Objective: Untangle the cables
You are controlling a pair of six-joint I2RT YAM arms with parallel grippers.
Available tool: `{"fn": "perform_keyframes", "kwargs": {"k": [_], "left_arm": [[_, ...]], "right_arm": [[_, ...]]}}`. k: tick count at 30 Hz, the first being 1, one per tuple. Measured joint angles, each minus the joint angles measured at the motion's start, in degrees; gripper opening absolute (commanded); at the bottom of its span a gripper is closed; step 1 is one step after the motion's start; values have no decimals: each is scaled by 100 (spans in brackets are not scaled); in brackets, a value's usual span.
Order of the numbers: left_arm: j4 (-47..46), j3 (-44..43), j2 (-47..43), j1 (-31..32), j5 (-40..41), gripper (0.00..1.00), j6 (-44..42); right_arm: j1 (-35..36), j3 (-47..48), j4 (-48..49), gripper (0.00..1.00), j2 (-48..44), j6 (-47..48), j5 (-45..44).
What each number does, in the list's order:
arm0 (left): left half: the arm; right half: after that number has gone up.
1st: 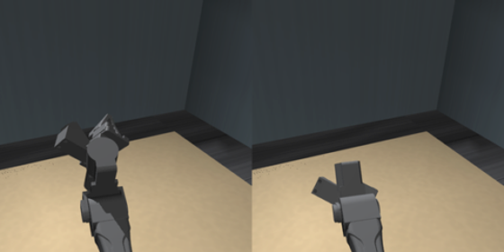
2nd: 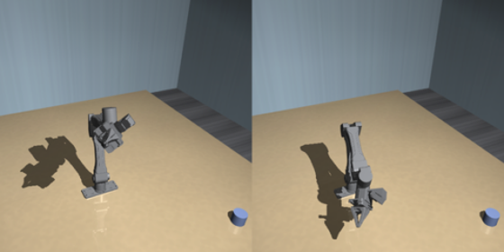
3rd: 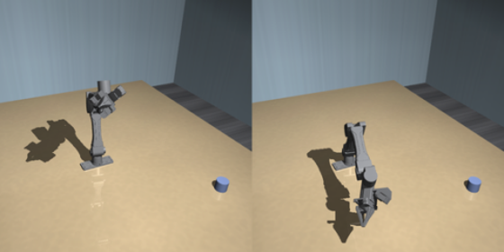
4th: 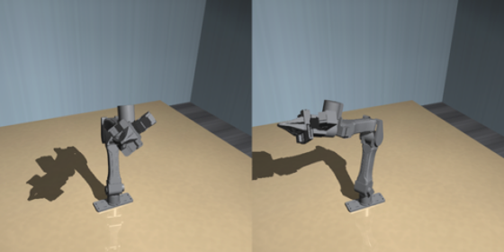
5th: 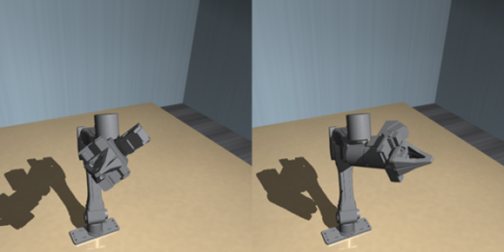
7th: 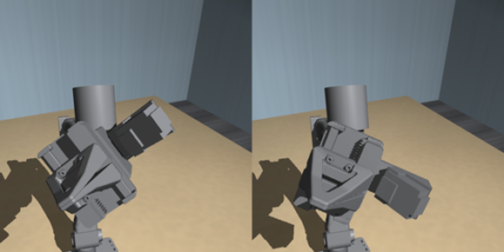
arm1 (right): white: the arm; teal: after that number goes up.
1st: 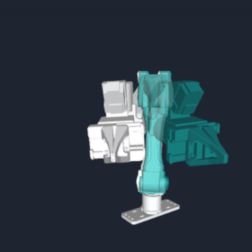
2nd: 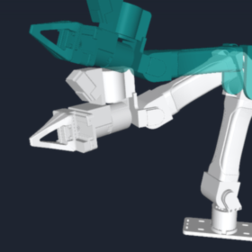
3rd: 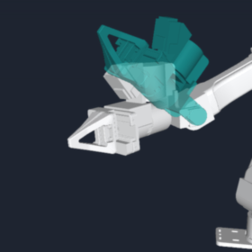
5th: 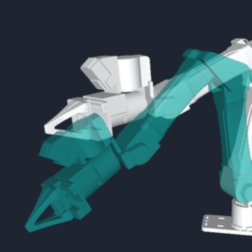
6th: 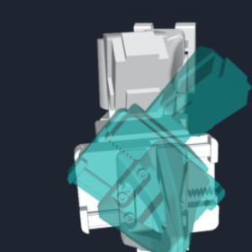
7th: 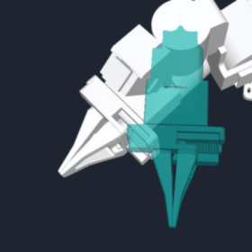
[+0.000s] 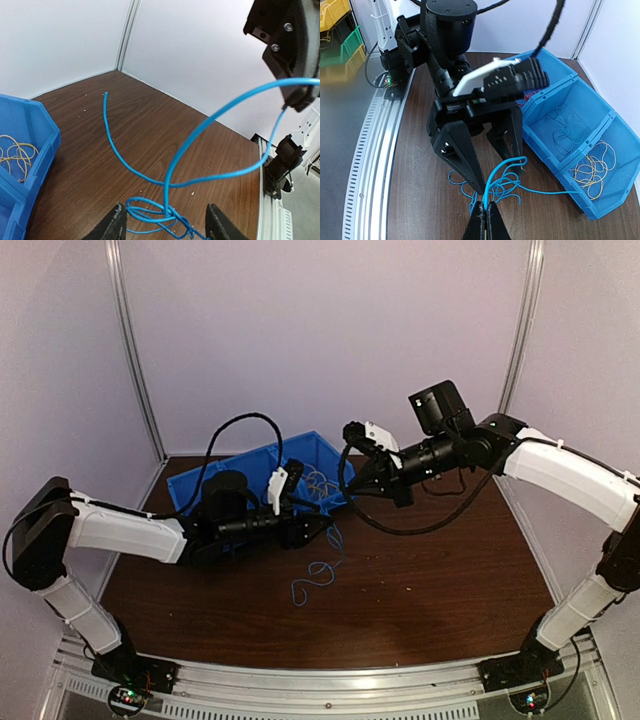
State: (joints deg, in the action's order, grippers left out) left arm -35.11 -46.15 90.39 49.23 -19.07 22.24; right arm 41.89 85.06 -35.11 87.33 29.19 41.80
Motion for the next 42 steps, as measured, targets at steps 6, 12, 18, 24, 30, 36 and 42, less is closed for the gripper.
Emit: {"fn": "perform_keyframes", "kwargs": {"k": [6,12,18,24,30,36,42], "left_arm": [[-192,-505,774,26,-92,18,131],[-643,-304,1158,55,-236,8,297],[-914,-133,1419,74,-310,2,400],[-1226,-42,1718,74,-363,2,485],[-1996,96,1932,90,-472,4,564],[-2293,398,2039,111,-479,13,680],[-1869,538,2271,111,-507,24,695]], "right_arm": [[-66,39,-48,0,-35,-127,85],[-750,542,-68,0,-258,-444,538],[-1473,1167,151,0,-398,-874,1139],[-1764,1762,323,0,-396,-1276,1436],[-2330,2546,354,0,-339,-1832,1606],[-2857,2979,699,0,-315,-2116,1565],[-3180,3130,1281,0,-376,-2555,1563]]}}
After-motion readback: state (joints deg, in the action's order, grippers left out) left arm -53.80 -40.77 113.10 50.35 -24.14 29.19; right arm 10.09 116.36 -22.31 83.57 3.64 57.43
